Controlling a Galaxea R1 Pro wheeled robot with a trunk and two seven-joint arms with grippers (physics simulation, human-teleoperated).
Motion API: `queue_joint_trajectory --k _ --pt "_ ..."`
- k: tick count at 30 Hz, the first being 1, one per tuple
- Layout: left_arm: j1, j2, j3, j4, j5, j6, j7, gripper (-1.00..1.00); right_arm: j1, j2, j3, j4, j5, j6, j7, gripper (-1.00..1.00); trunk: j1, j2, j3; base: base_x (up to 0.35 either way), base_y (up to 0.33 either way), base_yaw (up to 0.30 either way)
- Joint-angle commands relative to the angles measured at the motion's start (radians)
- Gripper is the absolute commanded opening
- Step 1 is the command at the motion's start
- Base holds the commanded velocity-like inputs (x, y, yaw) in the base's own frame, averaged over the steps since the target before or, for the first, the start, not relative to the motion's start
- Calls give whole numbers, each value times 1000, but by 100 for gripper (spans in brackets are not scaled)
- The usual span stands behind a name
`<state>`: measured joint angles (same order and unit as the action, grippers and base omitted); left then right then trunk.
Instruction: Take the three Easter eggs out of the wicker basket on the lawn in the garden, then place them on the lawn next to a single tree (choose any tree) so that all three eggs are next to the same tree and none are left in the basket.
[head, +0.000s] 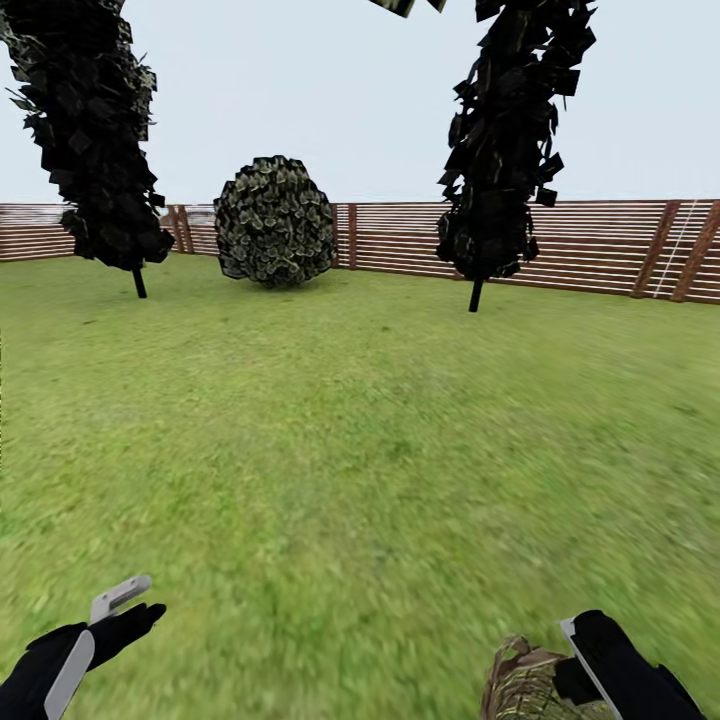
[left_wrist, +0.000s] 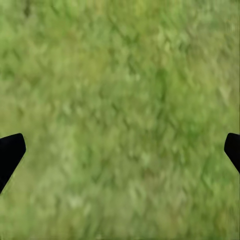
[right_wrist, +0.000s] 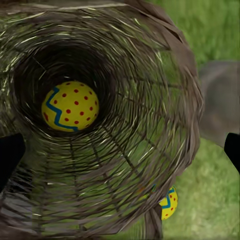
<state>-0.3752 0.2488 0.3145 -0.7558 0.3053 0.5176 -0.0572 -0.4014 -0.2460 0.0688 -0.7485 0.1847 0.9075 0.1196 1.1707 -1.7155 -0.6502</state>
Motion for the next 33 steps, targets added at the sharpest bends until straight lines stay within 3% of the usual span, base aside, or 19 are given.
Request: queue_joint_trajectory --k 1,7,22,33 --pt "-1 0 3 0 2 5 -4 100 -1 2 3 -2 12 5 9 100 0 -1 -1 12 317 0" --pt "-1 0 3 -1 2 5 -4 100 -1 7 2 -2 16 5 9 100 0 -1 -1 131 255 0" --pt "-1 -5 2 -1 2 4 -4 100 -1 7 1 -2 18 5 9 100 0 -1 -1 93 34 0" --pt "-1 -3 3 -1 2 5 0 100 -1 7 4 -3 19 5 9 100 42 -78 -35 0 0 0"
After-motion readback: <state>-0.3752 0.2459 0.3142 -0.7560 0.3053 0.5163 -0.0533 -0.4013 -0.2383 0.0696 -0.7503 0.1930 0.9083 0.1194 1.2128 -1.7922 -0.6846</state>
